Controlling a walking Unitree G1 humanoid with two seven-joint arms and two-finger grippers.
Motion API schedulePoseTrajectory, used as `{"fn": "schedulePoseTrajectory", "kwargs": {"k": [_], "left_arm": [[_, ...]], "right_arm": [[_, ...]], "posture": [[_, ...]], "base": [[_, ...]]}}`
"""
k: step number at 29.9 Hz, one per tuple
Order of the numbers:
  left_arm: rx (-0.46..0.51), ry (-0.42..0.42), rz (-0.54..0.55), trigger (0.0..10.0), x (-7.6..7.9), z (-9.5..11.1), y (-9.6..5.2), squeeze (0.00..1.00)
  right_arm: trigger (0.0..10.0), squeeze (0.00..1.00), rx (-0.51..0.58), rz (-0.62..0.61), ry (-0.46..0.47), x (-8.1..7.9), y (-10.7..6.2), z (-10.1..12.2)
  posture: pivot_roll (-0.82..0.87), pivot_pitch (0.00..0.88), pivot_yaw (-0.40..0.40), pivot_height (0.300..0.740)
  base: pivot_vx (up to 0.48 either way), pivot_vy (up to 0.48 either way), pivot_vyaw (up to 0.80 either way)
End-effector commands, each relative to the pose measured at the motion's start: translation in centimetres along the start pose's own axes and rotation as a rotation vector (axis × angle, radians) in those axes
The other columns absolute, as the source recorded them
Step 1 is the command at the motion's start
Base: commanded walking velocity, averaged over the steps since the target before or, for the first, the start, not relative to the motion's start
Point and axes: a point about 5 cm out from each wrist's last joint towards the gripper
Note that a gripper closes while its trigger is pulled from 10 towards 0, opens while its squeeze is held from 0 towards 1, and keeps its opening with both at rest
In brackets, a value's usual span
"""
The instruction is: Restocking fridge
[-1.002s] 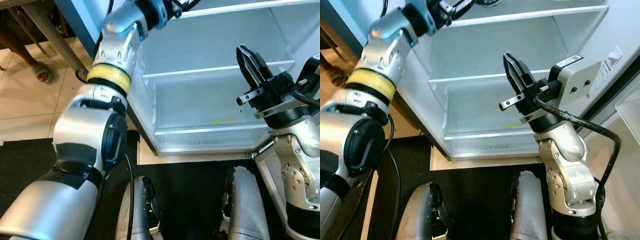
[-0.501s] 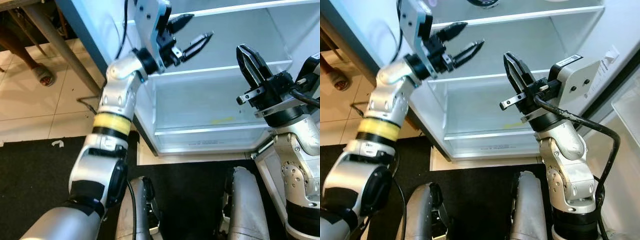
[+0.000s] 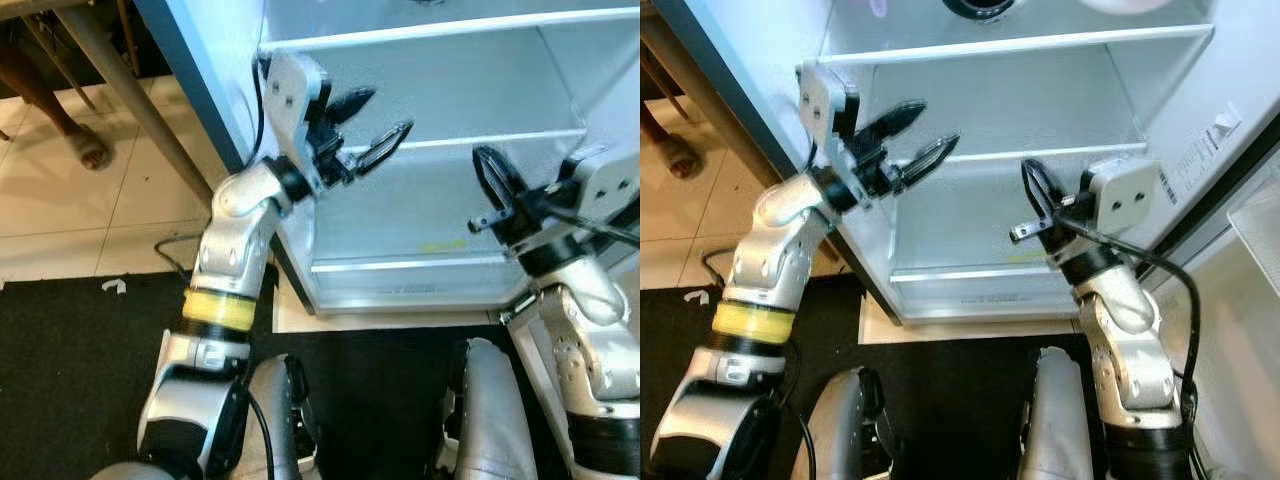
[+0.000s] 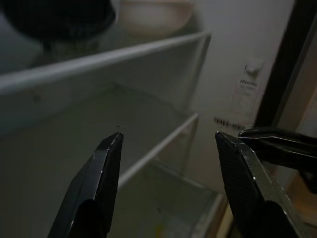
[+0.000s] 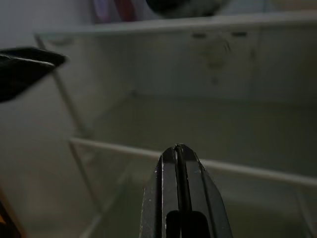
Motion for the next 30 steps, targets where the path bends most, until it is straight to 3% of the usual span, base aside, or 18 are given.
{"fn": "schedulePoseTrajectory", "kwargs": {"k": [1, 3, 4, 7, 9, 10, 12, 13, 15, 16, 18, 20, 25, 28, 30], "left_arm": [[-0.055, -0.037, 0.035, 10.0, 0.3, -1.8, -1.1, 0.0], [-0.082, -0.051, 0.054, 10.0, 0.4, -2.8, -1.7, 0.0], [-0.166, -0.092, 0.1, 10.0, 0.5, -5.7, -3.4, 0.0], [-0.213, -0.126, 0.121, 10.0, 0.8, -7.3, -4.2, 0.0], [-0.35, -0.202, 0.186, 10.0, 1.6, -12.0, -7.3, 0.0], [-0.35, -0.202, 0.186, 10.0, 1.6, -12.0, -7.3, 0.0], [-0.461, -0.264, 0.24, 10.0, 2.5, -15.2, -10.0, 0.0], [-0.461, -0.264, 0.24, 10.0, 2.5, -15.2, -10.0, 0.0], [-0.594, -0.325, 0.315, 10.0, 3.3, -18.5, -13.3, 0.0], [-0.594, -0.325, 0.315, 10.0, 3.3, -18.5, -13.3, 0.0], [-0.709, -0.375, 0.399, 10.0, 4.2, -20.8, -16.7, 0.0], [-0.773, -0.406, 0.462, 10.0, 4.6, -21.9, -18.8, 0.0], [-0.863, -0.429, 0.575, 10.0, 5.3, -23.1, -22.3, 0.0], [-0.872, -0.431, 0.596, 10.0, 5.3, -23.2, -22.9, 0.0], [-0.902, -0.437, 0.655, 10.0, 5.3, -23.4, -24.4, 0.0]], "right_arm": [[10.0, 0.0, -0.078, -0.033, 0.029, 0.0, -0.8, -2.1], [10.0, 0.0, -0.12, -0.047, 0.028, 0.0, -1.0, -3.0], [10.0, 0.0, -0.222, -0.059, 0.048, -0.2, -1.6, -5.3], [10.0, 0.0, -0.271, -0.06, 0.055, -0.2, -2.0, -6.6], [10.0, 0.0, -0.366, -0.03, 0.097, -1.3, -3.7, -9.6], [10.0, 0.0, -0.366, -0.03, 0.097, -1.3, -3.7, -9.6], [10.0, 0.0, -0.423, -0.008, 0.138, -2.3, -4.9, -11.5], [10.0, 0.0, -0.423, -0.008, 0.138, -2.3, -4.9, -11.5], [10.0, 0.0, -0.507, 0.005, 0.161, -3.2, -6.3, -13.7], [10.0, 0.0, -0.507, 0.005, 0.161, -3.2, -6.3, -13.7], [10.0, 0.0, -0.593, 0.02, 0.187, -4.3, -7.8, -15.5], [10.0, 0.0, -0.66, 0.026, 0.206, -4.9, -9.0, -16.8], [10.0, 0.0, -0.813, 0.035, 0.206, -5.6, -12.2, -19.1], [10.0, 0.0, -0.834, 0.04, 0.209, -5.7, -12.8, -19.4], [10.0, 0.0, -0.886, 0.031, 0.222, -5.9, -14.2, -20.0]], "posture": [[-0.06, 0.278, 0.106, 0.555], [-0.06, 0.274, 0.104, 0.555], [-0.06, 0.262, 0.097, 0.555], [-0.06, 0.253, 0.09, 0.555], [-0.06, 0.234, 0.075, 0.555], [-0.06, 0.234, 0.075, 0.555], [-0.06, 0.225, 0.068, 0.56], [-0.06, 0.225, 0.068, 0.56], [-0.07, 0.209, 0.055, 0.57], [-0.07, 0.209, 0.055, 0.57], [-0.07, 0.196, 0.046, 0.58], [-0.07, 0.19, 0.039, 0.59], [-0.07, 0.17, 0.028, 0.615], [-0.07, 0.17, 0.028, 0.62], [-0.06, 0.158, 0.024, 0.63]], "base": [[0.0, 0.0, 0.0], [0.0, 0.0, 0.0], [0.0, 0.0, 0.0], [0.0, 0.0, 0.0], [0.0, 0.0, 0.0], [0.0, 0.0, 0.0], [0.0, 0.0, 0.0], [0.0, 0.0, 0.0], [0.0, 0.0, 0.0], [0.0, 0.0, 0.0], [0.0, 0.0, 0.0], [0.0, 0.0, 0.0], [0.0, 0.0, 0.0], [0.0, 0.0, 0.0], [0.0, 0.0, 0.0]]}}
Point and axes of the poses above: a point about 5 cm out from each wrist's last joint towards the gripper, its own y axis pointing out of the wrist towards the gripper, its own z axis along the axis of the wrist's last joint, x = y × z, and after that the axes turned 3 degrees about -y, right-handed
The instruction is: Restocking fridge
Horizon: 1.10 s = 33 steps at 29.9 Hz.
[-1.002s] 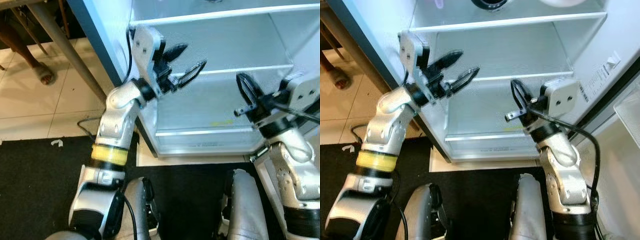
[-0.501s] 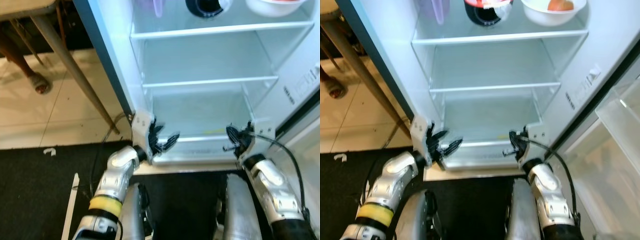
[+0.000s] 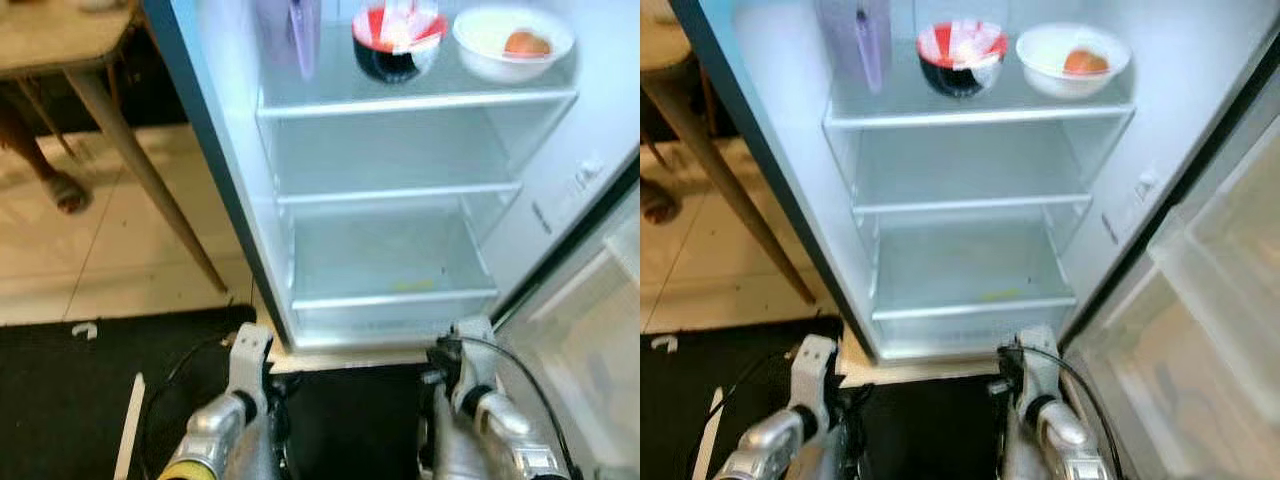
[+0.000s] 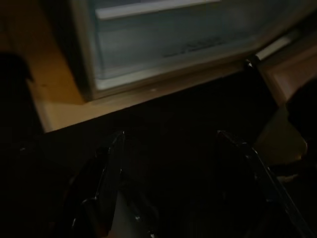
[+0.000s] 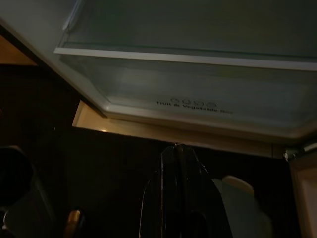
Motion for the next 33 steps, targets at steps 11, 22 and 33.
{"fn": "schedulePoseTrajectory", "kwargs": {"k": [11, 22, 33], "left_arm": [[-0.127, -0.118, 0.282, 10.0, -4.7, -4.7, -3.6, 0.0], [-0.231, -0.193, 0.392, 10.0, -5.5, -8.4, -6.0, 0.0], [-0.358, -0.251, 0.474, 10.0, -5.3, -12.2, -8.6, 0.0]], "right_arm": [[10.0, 0.0, -0.21, -0.061, 0.077, 0.0, -1.9, -5.5], [10.0, 0.0, -0.322, -0.121, 0.173, 0.0, -4.5, -9.2], [10.0, 0.0, -0.413, -0.176, 0.232, -0.3, -6.4, -11.6]], "posture": [[-0.07, 0.137, 0.023, 0.645], [-0.07, 0.123, 0.025, 0.675], [-0.07, 0.111, 0.022, 0.73]], "base": [[0.0, 0.0, 0.0], [0.0, 0.0, 0.0], [0.0, 0.0, 0.0]]}}
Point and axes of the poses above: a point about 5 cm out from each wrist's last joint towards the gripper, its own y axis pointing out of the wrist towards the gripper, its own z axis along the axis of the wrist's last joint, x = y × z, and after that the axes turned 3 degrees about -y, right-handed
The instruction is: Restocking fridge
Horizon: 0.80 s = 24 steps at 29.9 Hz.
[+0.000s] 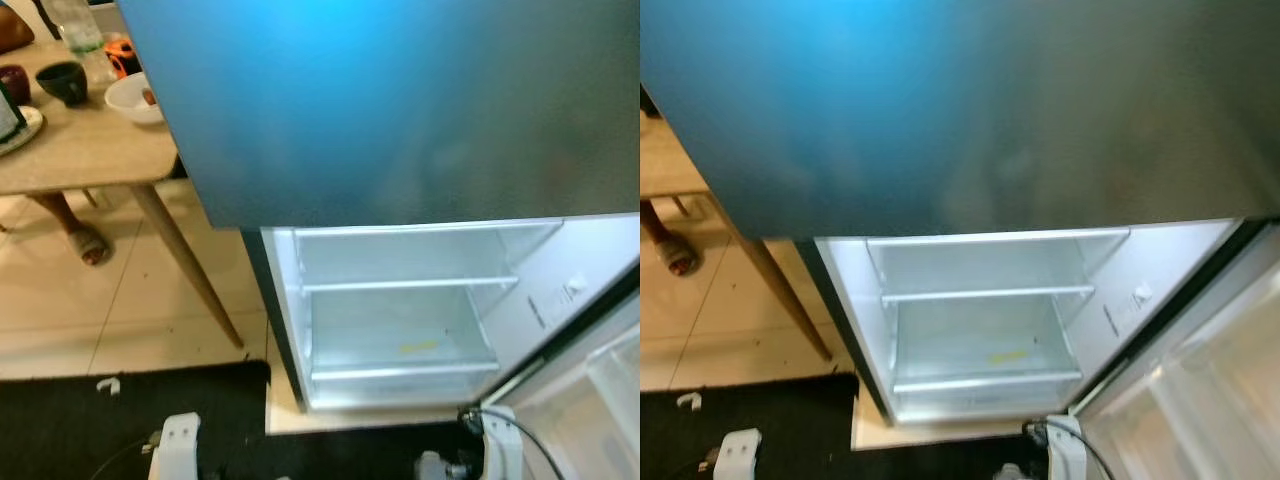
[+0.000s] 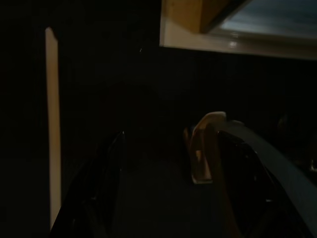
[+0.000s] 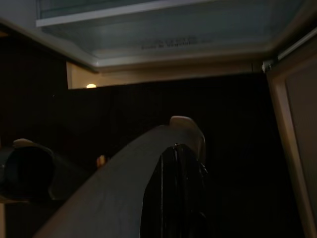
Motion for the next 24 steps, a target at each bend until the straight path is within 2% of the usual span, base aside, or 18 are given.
{"fn": "schedulePoseTrajectory", "kwargs": {"k": [1, 11, 20, 24], "left_arm": [[-0.043, -0.009, 0.037, 10.0, -1.0, -1.2, -0.4, 0.0], [-0.048, -0.012, 0.046, 10.0, -0.7, -1.1, -0.3, 0.0], [-0.033, -0.023, 0.024, 10.0, 0.8, -0.5, 0.2, 0.0], [-0.043, -0.023, 0.021, 10.0, 1.0, -0.9, 0.2, 0.0]], "right_arm": [[10.0, 0.0, -0.041, -0.018, 0.032, 0.2, -0.3, -1.1], [10.0, 0.0, -0.083, -0.035, 0.051, 0.3, -0.7, -2.1], [10.0, 0.0, -0.11, -0.038, 0.046, 0.8, -0.8, -2.2], [10.0, 0.0, -0.131, -0.061, 0.036, 1.0, -0.8, -2.3]], "posture": [[-0.06, 0.105, 0.02, 0.735], [-0.06, 0.085, 0.008, 0.74], [-0.06, 0.056, -0.018, 0.74], [-0.06, 0.054, -0.026, 0.74]], "base": [[0.0, 0.0, 0.0], [0.0, 0.0, 0.0], [0.0, 0.0, 0.0], [0.0, 0.0, 0.0]]}}
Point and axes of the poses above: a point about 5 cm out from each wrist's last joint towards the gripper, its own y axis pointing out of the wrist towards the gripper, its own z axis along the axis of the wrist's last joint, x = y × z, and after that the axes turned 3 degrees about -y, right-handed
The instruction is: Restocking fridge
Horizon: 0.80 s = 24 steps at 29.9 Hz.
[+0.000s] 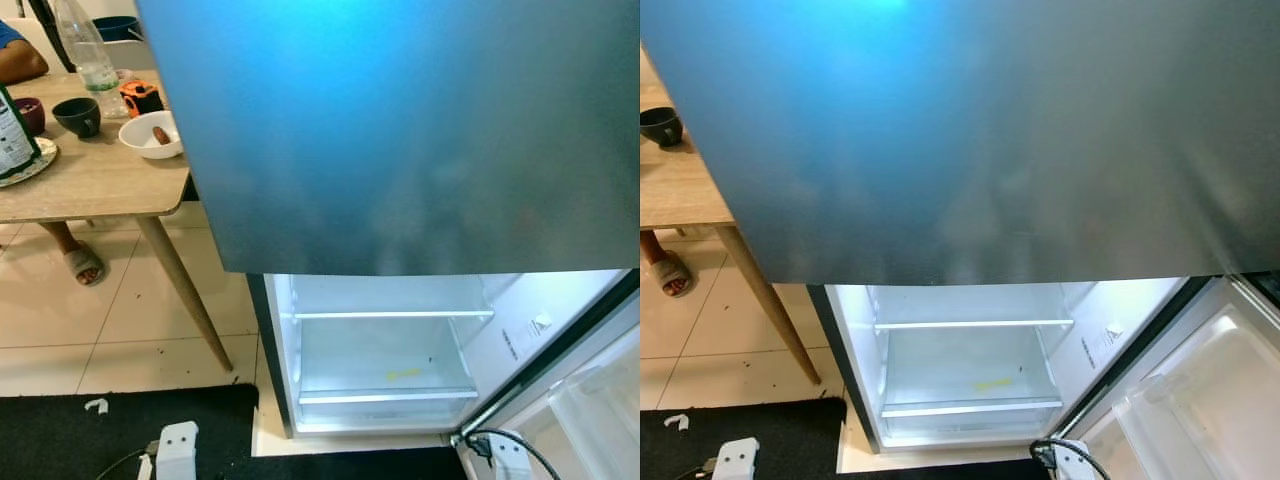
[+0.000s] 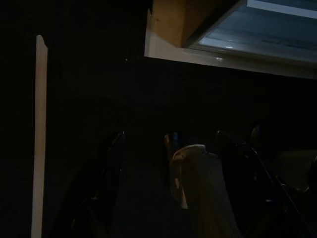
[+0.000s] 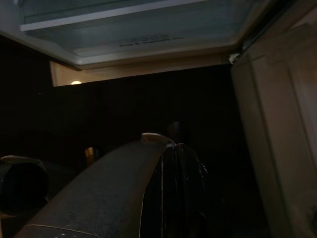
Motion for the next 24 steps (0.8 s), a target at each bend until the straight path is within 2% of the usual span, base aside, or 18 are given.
{"fn": "schedulePoseTrajectory", "kwargs": {"k": [1, 8, 12, 24], "left_arm": [[-0.036, -0.007, -0.003, 10.0, 0.4, -1.0, -0.1, 0.0], [-0.053, -0.011, 0.002, 10.0, 0.4, -1.6, -0.2, 0.0], [-0.069, -0.005, 0.004, 10.0, 0.2, -2.1, -0.3, 0.0], [-0.081, 0.029, -0.008, 10.0, 0.2, -2.1, -0.3, 0.0]], "right_arm": [[10.0, 0.0, -0.043, -0.022, -0.004, 0.4, -0.2, -0.7], [10.0, 0.0, -0.064, -0.024, -0.016, 0.1, -0.2, -1.0], [10.0, 0.0, -0.085, 0.0, -0.037, -0.6, -0.1, -1.6], [10.0, 0.0, -0.102, 0.001, -0.05, -0.7, -0.2, -2.0]], "posture": [[-0.06, 0.054, -0.026, 0.74], [-0.06, 0.051, -0.029, 0.74], [-0.05, 0.061, -0.023, 0.74], [-0.05, 0.055, -0.016, 0.74]], "base": [[0.0, 0.0, 0.0], [0.0, 0.0, 0.0], [0.0, 0.0, 0.0], [0.0, 0.0, 0.0]]}}
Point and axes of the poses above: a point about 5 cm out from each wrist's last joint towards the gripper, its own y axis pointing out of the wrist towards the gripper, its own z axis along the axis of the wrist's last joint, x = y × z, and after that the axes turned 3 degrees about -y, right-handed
